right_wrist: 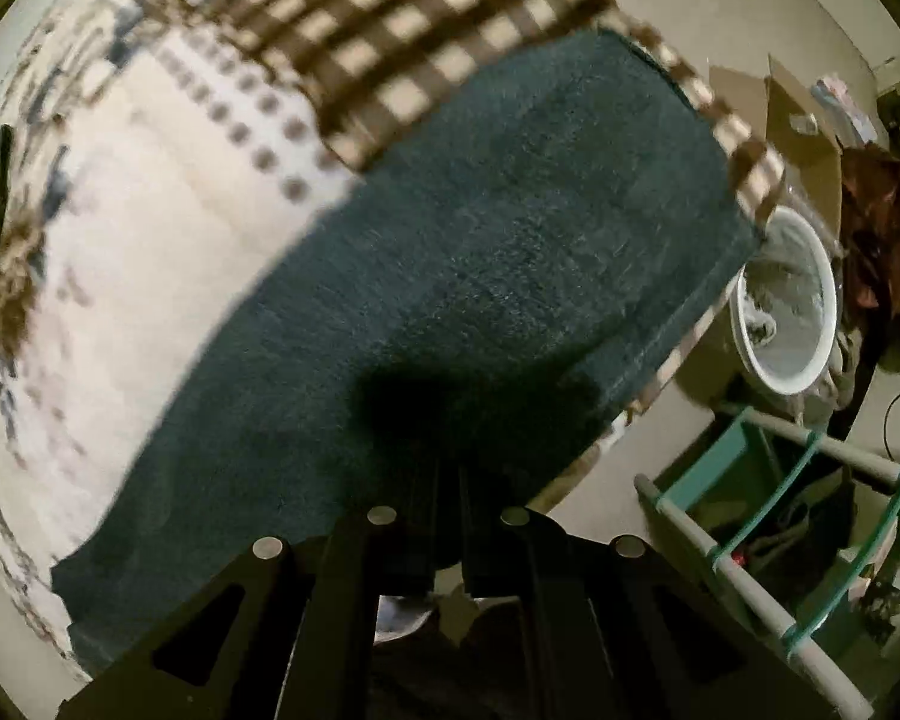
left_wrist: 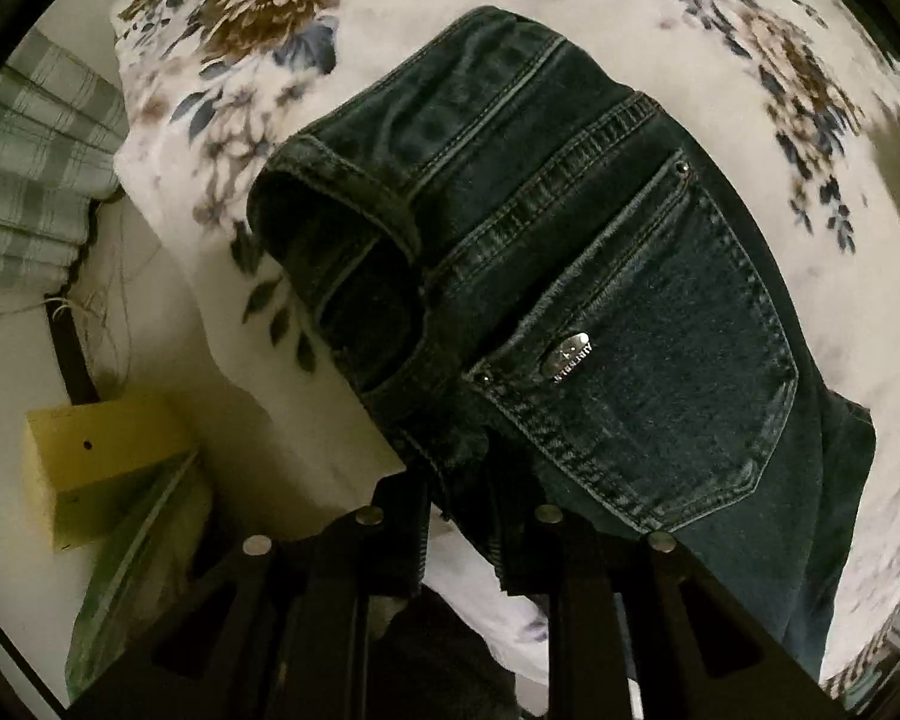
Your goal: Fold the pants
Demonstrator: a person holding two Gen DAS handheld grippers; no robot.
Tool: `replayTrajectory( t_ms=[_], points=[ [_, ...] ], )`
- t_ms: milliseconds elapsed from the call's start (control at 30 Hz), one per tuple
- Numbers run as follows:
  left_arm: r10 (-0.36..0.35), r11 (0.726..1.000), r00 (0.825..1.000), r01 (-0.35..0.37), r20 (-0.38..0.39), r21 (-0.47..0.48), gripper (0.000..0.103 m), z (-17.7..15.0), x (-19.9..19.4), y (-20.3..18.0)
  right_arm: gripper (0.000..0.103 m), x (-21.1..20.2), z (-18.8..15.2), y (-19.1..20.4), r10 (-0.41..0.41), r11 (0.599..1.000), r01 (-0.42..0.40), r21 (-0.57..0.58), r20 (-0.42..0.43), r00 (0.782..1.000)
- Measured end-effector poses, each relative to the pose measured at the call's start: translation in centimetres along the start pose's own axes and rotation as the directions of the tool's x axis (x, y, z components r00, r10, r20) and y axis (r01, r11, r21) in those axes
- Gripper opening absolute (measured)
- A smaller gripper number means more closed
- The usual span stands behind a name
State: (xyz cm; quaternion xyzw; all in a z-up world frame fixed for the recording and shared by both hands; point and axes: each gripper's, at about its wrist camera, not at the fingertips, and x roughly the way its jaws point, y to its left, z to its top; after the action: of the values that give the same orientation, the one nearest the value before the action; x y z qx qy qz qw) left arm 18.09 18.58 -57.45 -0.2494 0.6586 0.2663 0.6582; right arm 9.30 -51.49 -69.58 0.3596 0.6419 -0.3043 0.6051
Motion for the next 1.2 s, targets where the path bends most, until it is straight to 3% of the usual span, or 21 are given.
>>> replayTrajectory(
  t_ms=[100, 167, 267, 333, 400, 467, 700, 733, 767, 833, 1033, 1167, 1200],
  points=[
    [-0.036, 0.999, 0.999, 0.037, 0.016, -0.002, 0.017, -0.3, -1.5, 0.0, 0.013, 0.3, -0.1, -1.5, 0.036, 0.999, -0.035, 0.028, -0.05, 0.998],
    [-0.062, 0.998, 0.997, 0.062, 0.035, 0.0, 0.017, -0.7, -3.0, 0.1, 0.027, -0.2, -0.2, -2.8, 0.064, 0.997, -0.061, 0.053, -0.064, 0.996],
    [-0.083, 0.996, 0.992, 0.079, 0.1, 0.039, 0.026, -1.9, -6.0, -0.9, 0.048, -2.5, -0.2, -5.8, 0.129, 0.986, -0.127, 0.109, -0.006, 0.992],
    [-0.103, 0.992, 0.986, 0.093, 0.128, 0.082, 0.034, -2.8, -7.0, -2.0, 0.05, -3.8, 0.3, -7.7, 0.157, 0.977, -0.162, 0.137, 0.048, 0.986],
    [-0.133, 0.983, 0.98, 0.112, 0.146, 0.146, 0.062, -3.8, -7.6, -3.6, 0.05, -4.8, 1.6, -9.2, 0.172, 0.968, -0.187, 0.165, 0.097, 0.98],
    [-0.151, 0.972, 0.978, 0.12, 0.145, 0.2, 0.074, -4.6, -7.4, -5.3, 0.05, -4.8, 3.0, -10.8, 0.18, 0.958, -0.205, 0.203, 0.132, 0.975],
    [-0.149, 0.952, 0.984, 0.115, 0.101, 0.283, 0.074, -7.4, -5.4, -9.6, 0.049, -1.8, 8.1, -14.4, 0.226, 0.883, -0.288, 0.371, 0.202, 0.953],
    [-0.141, 0.95, 0.985, 0.107, 0.099, 0.295, 0.074, -7.9, -5.1, -10.1, 0.034, -1.6, 8.2, -14.7, 0.223, 0.878, -0.295, 0.377, 0.223, 0.949],
    [-0.137, 0.948, 0.986, 0.102, 0.096, 0.303, 0.074, -8.1, -5.0, -10.3, 0.01, -1.8, 8.4, -14.6, 0.197, 0.893, -0.272, 0.358, 0.234, 0.952],
    [-0.128, 0.944, 0.988, 0.093, 0.092, 0.317, 0.074, -8.8, -5.0, -10.6, 0.006, -2.6, 8.3, -14.4, 0.173, 0.912, -0.253, 0.323, 0.256, 0.951],
    [-0.109, 0.932, 0.99, 0.072, 0.084, 0.356, 0.074, -10.0, -5.2, -10.6, 0.005, -5.4, 5.9, -15.4, 0.15, 0.93, -0.233, 0.283, 0.287, 0.946],
    [-0.102, 0.931, 0.992, 0.069, 0.074, 0.358, 0.074, -10.2, -5.0, -9.8, 0.006, -3.0, 5.8, -16.1, 0.137, 0.942, -0.188, 0.279, 0.193, 0.972],
    [-0.1, 0.932, 0.993, 0.069, 0.07, 0.356, 0.074, -10.0, -5.0, -9.7, 0.011, -2.2, 6.0, -16.4, 0.13, 0.945, -0.169, 0.282, 0.152, 0.98]
  ],
)
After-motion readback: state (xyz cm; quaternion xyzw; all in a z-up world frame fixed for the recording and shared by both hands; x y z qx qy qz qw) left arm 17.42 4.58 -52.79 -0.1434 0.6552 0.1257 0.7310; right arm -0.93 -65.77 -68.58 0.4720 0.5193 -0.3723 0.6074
